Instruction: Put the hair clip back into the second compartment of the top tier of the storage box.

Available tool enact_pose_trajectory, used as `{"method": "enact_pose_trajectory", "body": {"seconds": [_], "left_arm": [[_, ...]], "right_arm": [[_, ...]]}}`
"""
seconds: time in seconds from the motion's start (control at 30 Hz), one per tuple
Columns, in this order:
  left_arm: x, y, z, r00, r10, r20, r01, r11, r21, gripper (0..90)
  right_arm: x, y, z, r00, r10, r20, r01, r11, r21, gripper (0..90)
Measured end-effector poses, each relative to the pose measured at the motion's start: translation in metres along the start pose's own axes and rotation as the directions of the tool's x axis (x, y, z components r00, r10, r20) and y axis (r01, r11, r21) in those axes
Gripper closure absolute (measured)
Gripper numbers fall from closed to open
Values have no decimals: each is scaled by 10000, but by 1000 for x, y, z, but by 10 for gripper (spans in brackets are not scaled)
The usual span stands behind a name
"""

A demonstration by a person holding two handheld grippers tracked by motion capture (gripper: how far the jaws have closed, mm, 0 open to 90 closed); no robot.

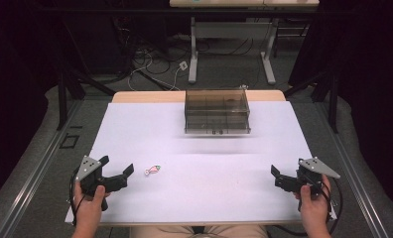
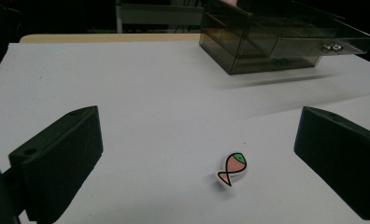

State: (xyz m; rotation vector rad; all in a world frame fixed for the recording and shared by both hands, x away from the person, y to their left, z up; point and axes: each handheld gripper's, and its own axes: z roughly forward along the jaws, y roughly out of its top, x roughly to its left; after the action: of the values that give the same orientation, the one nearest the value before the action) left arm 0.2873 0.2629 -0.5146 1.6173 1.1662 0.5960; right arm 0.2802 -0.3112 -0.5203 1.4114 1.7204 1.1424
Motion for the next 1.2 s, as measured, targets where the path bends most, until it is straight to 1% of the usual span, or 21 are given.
{"method": "enact_pose_trajectory", "body": {"seconds": [0.1,0.13,0.23,0.33,0.37,0.5,0.53,0.57,0.63,0.67,0.77,0.8,0.87,0.93,0.97,1.0,1.03,1.07,1.13,1.17,1.2], "left_arm": [[-1,0,1,10000,5,53,-5,10000,11,15],[-1,0,1,10000,53,48,-54,10000,64,15],[-3,1,0,10000,47,38,-48,10000,33,15],[-3,3,-2,10000,22,21,-22,10000,6,19],[-3,4,-2,10000,18,29,-18,10000,26,23],[-6,10,-3,9999,-48,95,48,10000,7,35],[-8,13,-2,9999,46,112,-47,10000,71,36],[-9,15,-2,9999,33,137,-35,9999,122,36],[-9,16,-1,9999,44,160,-47,9999,162,32],[-10,17,0,9998,-49,192,45,9998,212,24],[-11,20,2,9996,-48,275,38,9994,345,4],[-11,22,2,9996,12,273,-24,9989,462,4],[-11,23,3,9996,32,274,-45,9989,466,4],[-11,24,3,9996,64,276,-79,9985,547,4],[-10,24,4,9996,-18,284,1,9982,595,4],[-10,24,4,9996,-18,284,1,9982,595,4],[-9,25,4,9996,0,290,-19,9978,657,4],[-9,25,5,9995,-97,308,75,9976,689,4],[-6,26,7,9996,-2,266,-22,9961,886,4],[-5,27,9,9996,-79,282,51,9951,983,4],[-5,27,9,9996,-79,282,51,9951,983,4]], "right_arm": [[2,-2,2,10000,-16,-81,16,10000,38,0],[3,-3,2,9999,83,-84,-82,9998,157,0],[4,-4,3,9997,-71,-241,75,9999,135,0],[4,-3,1,9998,-134,-170,137,9997,197,0],[5,-3,1,9998,11,-186,-8,9999,151,0],[2,-3,0,9999,-12,-119,13,9999,126,0],[2,-4,0,9999,69,-81,-68,10000,70,0],[1,-3,0,10000,58,-56,-58,9999,113,0],[1,-3,-2,9998,212,-69,-210,9992,353,0],[1,-4,0,9997,232,-95,-231,9997,85,0],[0,-4,0,9998,187,-96,-185,9997,152,0],[1,-4,0,9996,256,-98,-254,9995,207,0],[1,-4,2,9998,150,-92,-149,9999,75,0],[2,-3,2,9997,180,-147,-177,9997,196,0],[2,-3,2,9998,78,-157,-75,9998,162,0],[3,-3,1,9998,100,-157,-97,9997,223,0],[4,-3,2,9998,132,-175,-129,9998,180,0],[4,-3,1,9997,123,-196,-118,9997,220,0],[4,-3,3,9997,40,-239,-37,9999,142,0],[4,-3,2,9997,23,-227,-18,9997,230,0],[4,-3,3,9997,31,-239,-27,9998,173,0]]}}
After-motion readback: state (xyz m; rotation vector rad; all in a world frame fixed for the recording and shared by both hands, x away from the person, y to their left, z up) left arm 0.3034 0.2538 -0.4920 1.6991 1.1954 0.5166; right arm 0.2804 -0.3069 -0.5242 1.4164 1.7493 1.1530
